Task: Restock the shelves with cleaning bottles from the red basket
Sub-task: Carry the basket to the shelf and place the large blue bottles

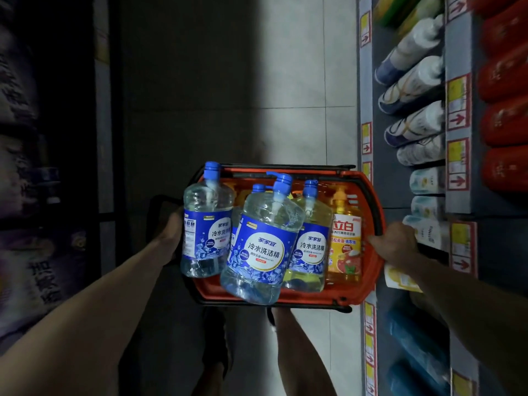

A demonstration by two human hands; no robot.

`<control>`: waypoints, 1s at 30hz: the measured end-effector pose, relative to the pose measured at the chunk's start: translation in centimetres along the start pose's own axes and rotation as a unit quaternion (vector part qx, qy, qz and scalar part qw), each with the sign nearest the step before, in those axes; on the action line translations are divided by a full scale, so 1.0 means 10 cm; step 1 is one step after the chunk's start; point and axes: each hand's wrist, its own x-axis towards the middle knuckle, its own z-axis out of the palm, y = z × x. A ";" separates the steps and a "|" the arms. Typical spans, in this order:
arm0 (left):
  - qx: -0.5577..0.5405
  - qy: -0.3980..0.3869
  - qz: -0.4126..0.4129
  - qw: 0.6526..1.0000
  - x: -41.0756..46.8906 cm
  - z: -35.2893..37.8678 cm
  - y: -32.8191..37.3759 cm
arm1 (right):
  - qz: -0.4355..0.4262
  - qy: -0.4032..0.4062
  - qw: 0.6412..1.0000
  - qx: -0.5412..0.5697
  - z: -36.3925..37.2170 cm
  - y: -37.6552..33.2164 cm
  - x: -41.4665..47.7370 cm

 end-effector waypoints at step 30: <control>0.200 0.063 -0.028 0.977 0.04 -0.04 -0.11 | 0.034 -0.027 0.990 -0.134 0.08 0.05 -0.04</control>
